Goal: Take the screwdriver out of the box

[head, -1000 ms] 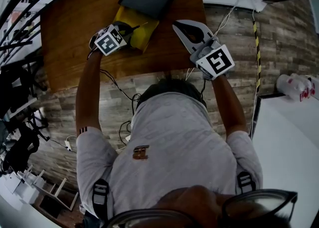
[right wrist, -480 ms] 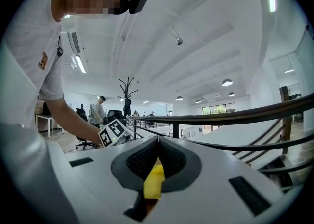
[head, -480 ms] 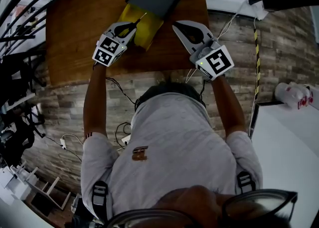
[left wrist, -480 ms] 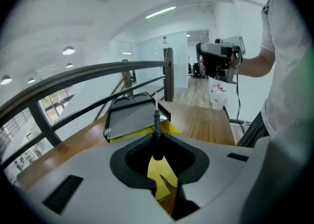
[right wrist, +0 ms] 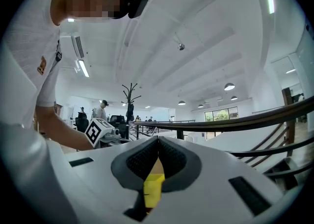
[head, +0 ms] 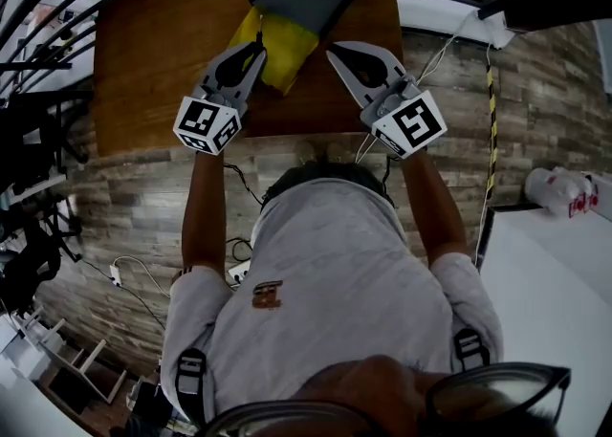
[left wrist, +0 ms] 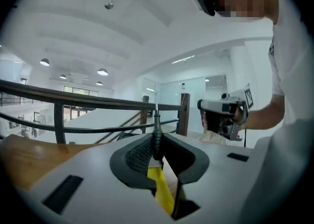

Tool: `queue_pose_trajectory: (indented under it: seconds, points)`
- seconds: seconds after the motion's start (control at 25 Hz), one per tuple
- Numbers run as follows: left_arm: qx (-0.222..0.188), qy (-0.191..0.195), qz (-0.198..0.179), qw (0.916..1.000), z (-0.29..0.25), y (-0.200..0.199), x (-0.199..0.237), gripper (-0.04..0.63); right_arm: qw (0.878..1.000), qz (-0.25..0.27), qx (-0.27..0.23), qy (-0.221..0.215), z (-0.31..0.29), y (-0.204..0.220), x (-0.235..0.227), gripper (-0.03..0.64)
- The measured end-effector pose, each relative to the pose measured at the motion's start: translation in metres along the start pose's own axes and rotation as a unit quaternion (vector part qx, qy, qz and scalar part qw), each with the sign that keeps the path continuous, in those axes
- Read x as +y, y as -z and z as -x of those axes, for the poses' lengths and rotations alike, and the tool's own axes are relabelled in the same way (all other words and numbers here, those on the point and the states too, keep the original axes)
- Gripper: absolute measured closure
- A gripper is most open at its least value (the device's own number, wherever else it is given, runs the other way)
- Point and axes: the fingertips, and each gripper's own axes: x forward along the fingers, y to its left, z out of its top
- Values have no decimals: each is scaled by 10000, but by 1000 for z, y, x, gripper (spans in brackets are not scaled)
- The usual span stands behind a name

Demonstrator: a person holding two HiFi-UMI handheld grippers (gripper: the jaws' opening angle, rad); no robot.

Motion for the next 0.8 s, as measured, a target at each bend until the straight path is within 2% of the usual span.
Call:
queue_pose_trajectory:
  seconds: [0.12, 0.48, 0.8]
  points:
    - [-376, -90, -7, 9993, 12, -19, -11, 515, 9999, -31, -119, -2, 3, -9, 9, 584]
    - [-1168, -256, -48, 9928, 39, -62, -57, 515, 9991, -59, -415, -74, 27, -31, 35, 584]
    - [-1442, -403, -48, 9887, 47, -73, -71, 515, 9981, -225, -546, -151, 32, -34, 46, 584]
